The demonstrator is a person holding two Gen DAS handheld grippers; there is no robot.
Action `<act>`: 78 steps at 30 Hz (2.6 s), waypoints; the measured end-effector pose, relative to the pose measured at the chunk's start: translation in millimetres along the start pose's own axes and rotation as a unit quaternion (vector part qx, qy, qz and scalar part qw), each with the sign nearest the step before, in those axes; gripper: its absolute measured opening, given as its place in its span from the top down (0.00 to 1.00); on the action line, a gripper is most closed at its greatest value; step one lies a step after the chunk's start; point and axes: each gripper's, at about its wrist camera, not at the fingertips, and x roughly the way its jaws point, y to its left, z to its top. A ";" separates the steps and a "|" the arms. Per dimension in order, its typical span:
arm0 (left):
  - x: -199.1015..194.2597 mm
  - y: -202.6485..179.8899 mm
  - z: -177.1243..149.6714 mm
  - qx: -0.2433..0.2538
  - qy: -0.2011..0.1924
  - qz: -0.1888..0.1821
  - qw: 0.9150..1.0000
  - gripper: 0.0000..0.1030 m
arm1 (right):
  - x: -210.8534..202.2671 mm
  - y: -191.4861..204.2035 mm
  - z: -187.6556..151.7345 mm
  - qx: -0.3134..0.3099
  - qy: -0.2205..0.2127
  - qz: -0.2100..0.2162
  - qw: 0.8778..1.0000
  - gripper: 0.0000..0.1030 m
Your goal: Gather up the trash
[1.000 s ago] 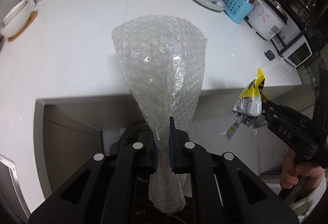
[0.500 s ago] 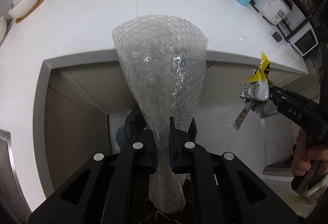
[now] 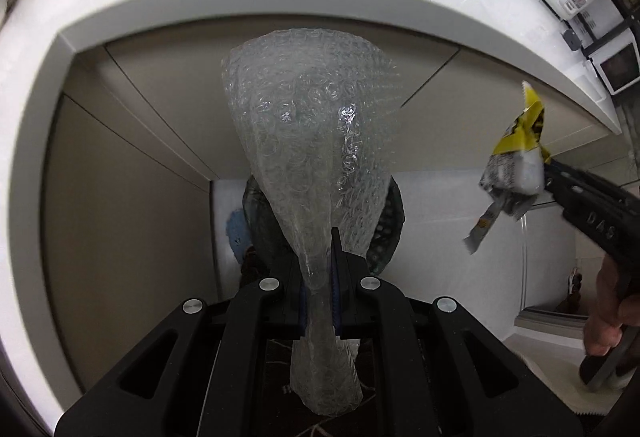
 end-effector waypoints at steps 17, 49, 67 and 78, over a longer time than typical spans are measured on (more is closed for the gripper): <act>99.3 -3.4 3.3 0.026 0.046 0.034 0.998 0.93 | 71.0 -1.8 -1.1 0.003 0.030 0.010 0.999 0.78; 77.8 2.3 20.4 0.017 -0.011 0.023 1.000 0.29 | 83.5 10.2 4.3 -0.019 0.054 0.023 0.998 0.77; 45.7 43.2 20.1 -0.033 -0.056 0.026 0.998 0.06 | 123.2 50.4 2.1 -0.075 0.076 0.038 0.993 0.68; 56.5 47.8 20.1 -0.037 -0.043 0.038 0.998 0.06 | 114.6 30.7 6.9 -0.045 0.065 0.016 0.997 0.32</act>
